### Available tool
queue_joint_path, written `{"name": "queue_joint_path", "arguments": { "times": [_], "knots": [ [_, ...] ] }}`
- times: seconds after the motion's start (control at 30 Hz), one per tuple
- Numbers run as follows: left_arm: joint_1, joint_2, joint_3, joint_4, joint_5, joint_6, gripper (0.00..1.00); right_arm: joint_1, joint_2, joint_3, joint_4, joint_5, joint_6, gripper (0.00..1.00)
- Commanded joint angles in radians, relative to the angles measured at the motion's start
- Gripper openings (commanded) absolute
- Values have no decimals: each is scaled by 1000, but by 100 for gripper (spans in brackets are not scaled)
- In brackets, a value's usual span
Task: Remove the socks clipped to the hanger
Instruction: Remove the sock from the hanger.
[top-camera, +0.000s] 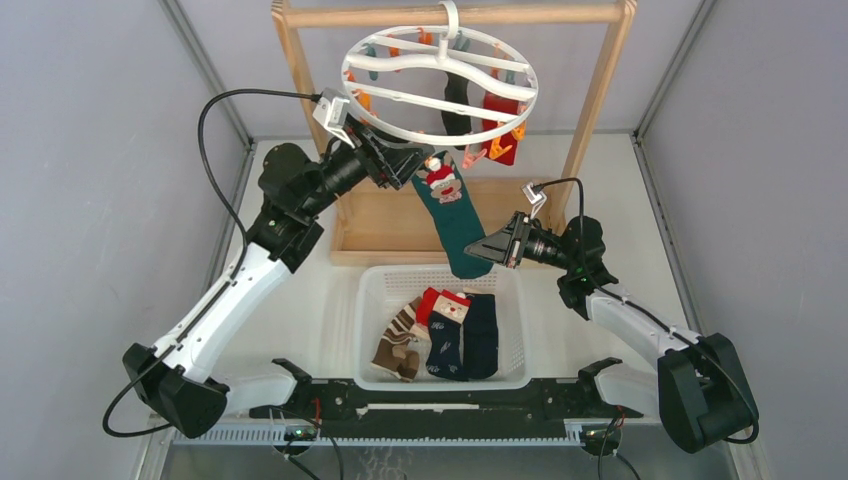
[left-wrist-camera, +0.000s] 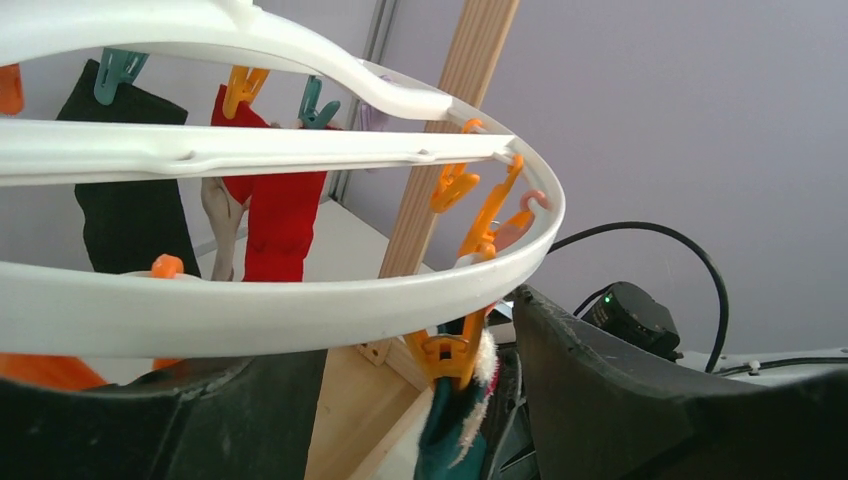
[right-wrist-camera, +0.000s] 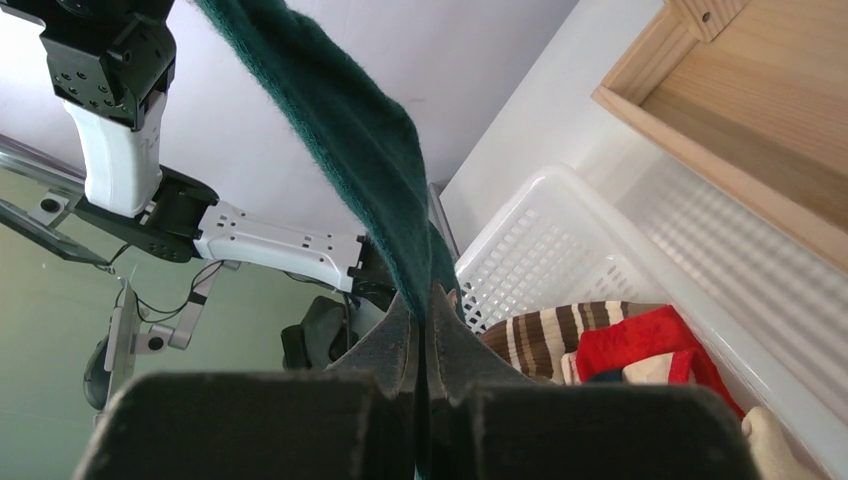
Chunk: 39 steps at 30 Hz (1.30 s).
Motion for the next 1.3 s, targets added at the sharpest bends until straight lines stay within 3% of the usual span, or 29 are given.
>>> {"name": "queue_joint_path", "arguments": {
  "times": [0.0,0.13,0.43,0.8,1.27],
  "knots": [
    [9,-38,-2,53,4,-10,69,7,3,2,43,-4,-3,0],
    [11,-36,-7,60,14,-11,55,8,3,2,42,-3,-4,0],
    [12,-29,-8,61,15,-15,50,9,8,2,42,-3,-6,0],
    [11,-15,17,57,39,-15,25,12,14,2,56,-3,0,0],
    [12,-10,35,45,48,-12,0,12,28,9,76,-3,15,0]
  ]
}}
